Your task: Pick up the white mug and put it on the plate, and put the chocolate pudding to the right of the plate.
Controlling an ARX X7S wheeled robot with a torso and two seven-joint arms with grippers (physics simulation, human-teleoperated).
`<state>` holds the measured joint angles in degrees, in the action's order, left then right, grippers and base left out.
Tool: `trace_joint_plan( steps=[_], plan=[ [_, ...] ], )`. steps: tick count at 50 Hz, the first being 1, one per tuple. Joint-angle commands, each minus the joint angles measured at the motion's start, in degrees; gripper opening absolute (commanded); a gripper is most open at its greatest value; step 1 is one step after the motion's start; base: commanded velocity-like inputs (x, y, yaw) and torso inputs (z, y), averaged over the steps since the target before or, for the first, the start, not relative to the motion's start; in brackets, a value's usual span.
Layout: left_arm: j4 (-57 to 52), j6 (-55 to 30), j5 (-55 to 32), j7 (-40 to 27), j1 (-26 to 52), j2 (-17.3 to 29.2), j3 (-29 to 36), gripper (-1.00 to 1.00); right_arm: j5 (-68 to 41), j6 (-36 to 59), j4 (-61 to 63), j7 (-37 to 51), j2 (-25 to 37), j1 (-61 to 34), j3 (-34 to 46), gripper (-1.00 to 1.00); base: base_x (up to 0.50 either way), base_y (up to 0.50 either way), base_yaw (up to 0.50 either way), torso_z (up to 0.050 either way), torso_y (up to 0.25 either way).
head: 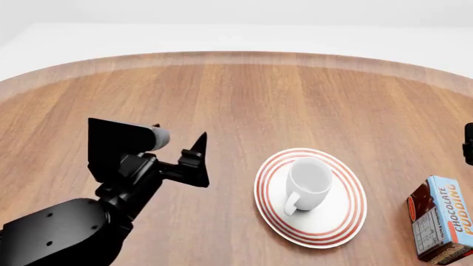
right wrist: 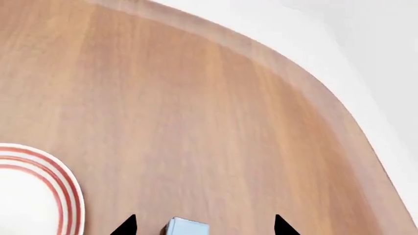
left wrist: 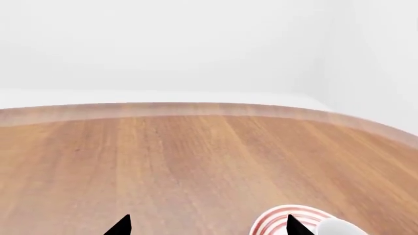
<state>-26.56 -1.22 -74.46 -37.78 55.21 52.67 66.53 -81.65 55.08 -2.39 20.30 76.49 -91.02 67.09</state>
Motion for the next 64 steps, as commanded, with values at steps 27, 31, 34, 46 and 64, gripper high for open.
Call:
trace_joint_plan(
  steps=[27, 31, 34, 46, 64],
  plan=[
    [-12.26, -0.04, 8.35, -11.86, 1.21, 8.72, -3.23, 1.00, -6.44, -23.62, 29.77, 21.39, 13.10, 2.04, -2.93, 1.00, 0.00, 0.00, 0.00, 0.000, 0.000],
    [-12.49, -0.28, 9.42, -12.77, 1.01, 9.32, -3.25, 1.00, -6.71, -25.79, 31.55, 23.02, 13.48, 2.45, -2.75, 1.00, 0.00, 0.00, 0.00, 0.000, 0.000],
    [-12.40, 1.18, 10.40, -13.12, -0.07, 10.22, -3.46, 1.00, -6.51, -26.95, 33.15, 24.35, 13.49, 2.68, -2.64, 1.00, 0.00, 0.00, 0.00, 0.000, 0.000],
    [-13.75, 5.56, 15.13, -17.35, -3.46, 13.69, -4.42, 1.00, -2.95, -38.75, 41.69, 29.20, 13.50, 5.90, 0.10, 1.00, 0.00, 0.00, 0.00, 0.000, 0.000],
    [-15.67, 8.79, 20.17, -20.69, -6.86, 16.80, -4.58, 1.00, 6.64, -54.50, 47.55, 32.02, 13.48, 13.23, 6.80, 1.00, 0.00, 0.00, 0.00, 0.000, 0.000]
  ],
)
